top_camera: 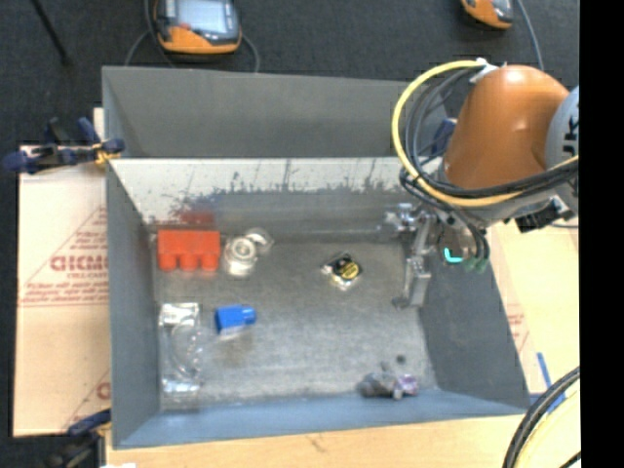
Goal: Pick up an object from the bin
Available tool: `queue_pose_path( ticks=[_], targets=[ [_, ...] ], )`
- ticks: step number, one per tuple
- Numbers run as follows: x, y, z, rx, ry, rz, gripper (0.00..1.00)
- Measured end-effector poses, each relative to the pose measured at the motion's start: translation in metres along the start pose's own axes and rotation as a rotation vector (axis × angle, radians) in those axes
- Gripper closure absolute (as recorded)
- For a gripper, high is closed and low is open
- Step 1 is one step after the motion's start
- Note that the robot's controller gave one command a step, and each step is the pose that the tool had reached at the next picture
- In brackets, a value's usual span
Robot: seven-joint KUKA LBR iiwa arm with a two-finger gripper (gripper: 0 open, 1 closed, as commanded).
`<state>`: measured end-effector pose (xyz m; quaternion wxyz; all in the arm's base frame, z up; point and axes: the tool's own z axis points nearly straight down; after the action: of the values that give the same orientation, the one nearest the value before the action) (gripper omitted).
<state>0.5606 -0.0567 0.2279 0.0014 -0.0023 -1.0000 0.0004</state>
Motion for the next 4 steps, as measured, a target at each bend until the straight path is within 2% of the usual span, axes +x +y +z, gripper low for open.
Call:
queue_pose_path(
  ticks=[1,2,3,4],
  targets=[
    [-0.033,0.093,0.045,-0.001,-0.007,-0.403,0.0],
    [-0.072,0.04,0.116,0.002,-0.006,-0.955,0.0],
    [-0.093,0.01,0.157,0.007,-0.013,-1.054,0.0],
    [-0.093,0.013,0.155,0.004,-0.017,-1.052,1.0]
  ],
)
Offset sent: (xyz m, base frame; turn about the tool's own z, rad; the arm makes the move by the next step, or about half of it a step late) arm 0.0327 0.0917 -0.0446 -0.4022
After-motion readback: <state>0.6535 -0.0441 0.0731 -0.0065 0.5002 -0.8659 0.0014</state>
